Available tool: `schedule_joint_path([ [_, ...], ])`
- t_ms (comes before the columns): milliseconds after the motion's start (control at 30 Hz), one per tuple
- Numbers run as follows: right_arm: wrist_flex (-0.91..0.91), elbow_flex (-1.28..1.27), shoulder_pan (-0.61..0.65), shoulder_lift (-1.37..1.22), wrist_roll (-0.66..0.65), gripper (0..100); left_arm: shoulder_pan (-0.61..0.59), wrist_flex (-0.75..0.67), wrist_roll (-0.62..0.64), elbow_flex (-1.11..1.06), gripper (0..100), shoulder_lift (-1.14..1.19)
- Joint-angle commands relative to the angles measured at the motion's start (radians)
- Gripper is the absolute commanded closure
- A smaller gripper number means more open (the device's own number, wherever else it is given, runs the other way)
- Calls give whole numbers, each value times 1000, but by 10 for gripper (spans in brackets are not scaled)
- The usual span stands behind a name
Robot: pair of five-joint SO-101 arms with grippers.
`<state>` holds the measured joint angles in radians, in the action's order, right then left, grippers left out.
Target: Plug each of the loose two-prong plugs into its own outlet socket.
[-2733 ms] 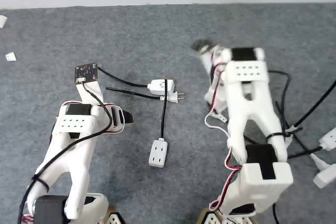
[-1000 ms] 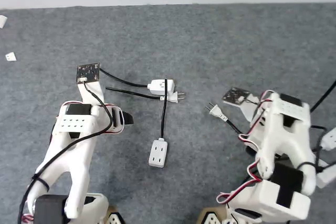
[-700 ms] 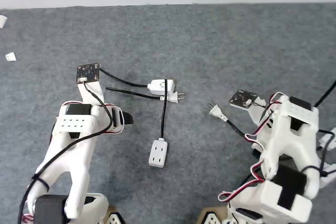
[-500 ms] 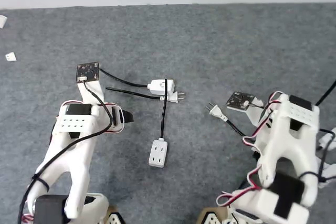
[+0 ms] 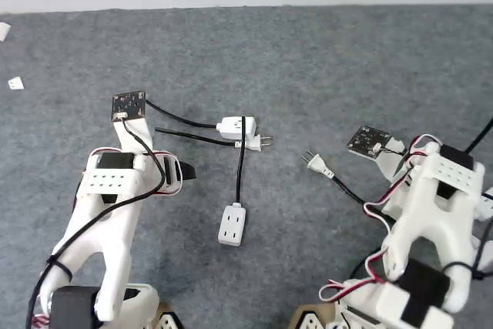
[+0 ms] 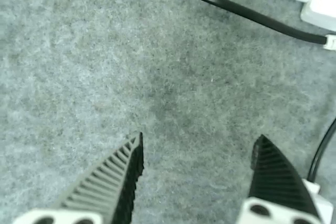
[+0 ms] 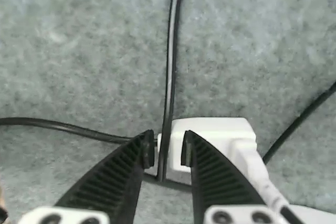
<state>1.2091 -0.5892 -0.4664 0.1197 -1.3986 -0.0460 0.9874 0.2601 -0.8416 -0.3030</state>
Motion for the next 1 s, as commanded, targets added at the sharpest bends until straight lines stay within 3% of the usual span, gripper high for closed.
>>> schedule_joint_path([
  [0,-39,26,-15,-42,-12,897,3,-31,-9,18,692,-5],
  [500,59,21,-4,-51,-12,902,3,-41,-9,15,692,-5],
  [967,-27,23,-30,-134,-12,902,3,-41,-9,15,692,-5],
])
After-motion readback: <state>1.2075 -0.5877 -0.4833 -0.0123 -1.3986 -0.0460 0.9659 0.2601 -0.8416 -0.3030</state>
